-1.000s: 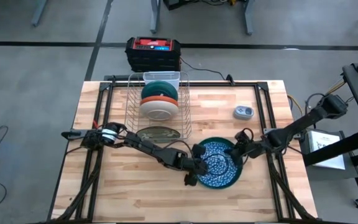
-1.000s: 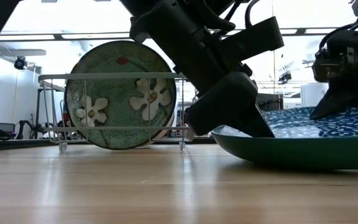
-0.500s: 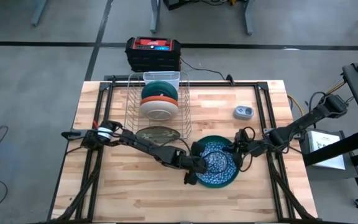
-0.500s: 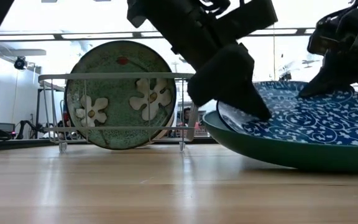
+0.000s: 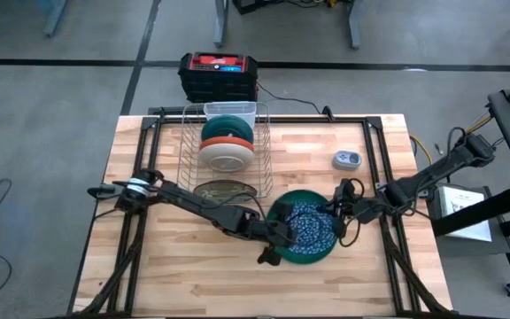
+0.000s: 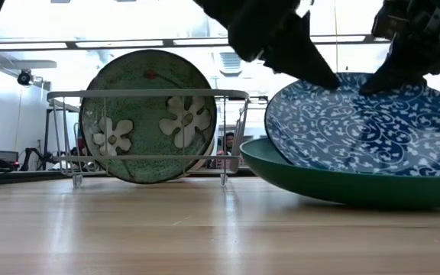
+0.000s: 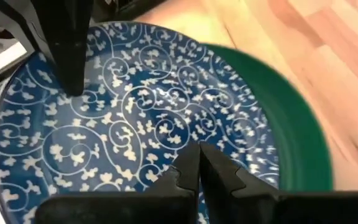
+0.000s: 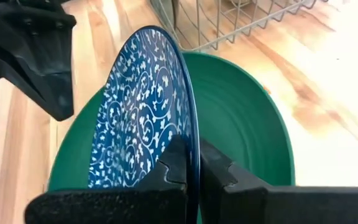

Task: Sort dishes
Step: Put the blue ceramic plate into the dish rack

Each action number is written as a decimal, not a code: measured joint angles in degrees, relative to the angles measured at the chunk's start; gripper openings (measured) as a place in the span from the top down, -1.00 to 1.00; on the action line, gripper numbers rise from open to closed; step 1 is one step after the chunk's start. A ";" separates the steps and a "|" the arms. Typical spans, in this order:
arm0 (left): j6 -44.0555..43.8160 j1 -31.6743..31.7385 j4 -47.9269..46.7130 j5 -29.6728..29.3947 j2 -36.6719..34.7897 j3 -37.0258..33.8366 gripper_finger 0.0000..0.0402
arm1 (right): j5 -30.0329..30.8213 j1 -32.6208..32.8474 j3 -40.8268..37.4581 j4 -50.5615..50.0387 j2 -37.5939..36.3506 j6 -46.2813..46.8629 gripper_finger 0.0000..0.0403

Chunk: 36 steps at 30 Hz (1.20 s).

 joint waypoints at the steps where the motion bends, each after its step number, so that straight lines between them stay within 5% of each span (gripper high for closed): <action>1: 0.00 -0.12 -0.11 0.00 -0.61 0.00 1.00 | 0.02 0.00 0.70 -0.64 -0.02 -0.16 0.99; 18: 1.54 -4.03 0.70 -0.33 -10.30 0.07 1.00 | 1.98 -0.17 9.30 -6.82 -0.72 -7.56 0.99; 36: 13.91 -4.96 -15.53 -13.58 -29.02 0.09 1.00 | 13.50 -3.15 25.22 -2.85 -2.83 -32.54 1.00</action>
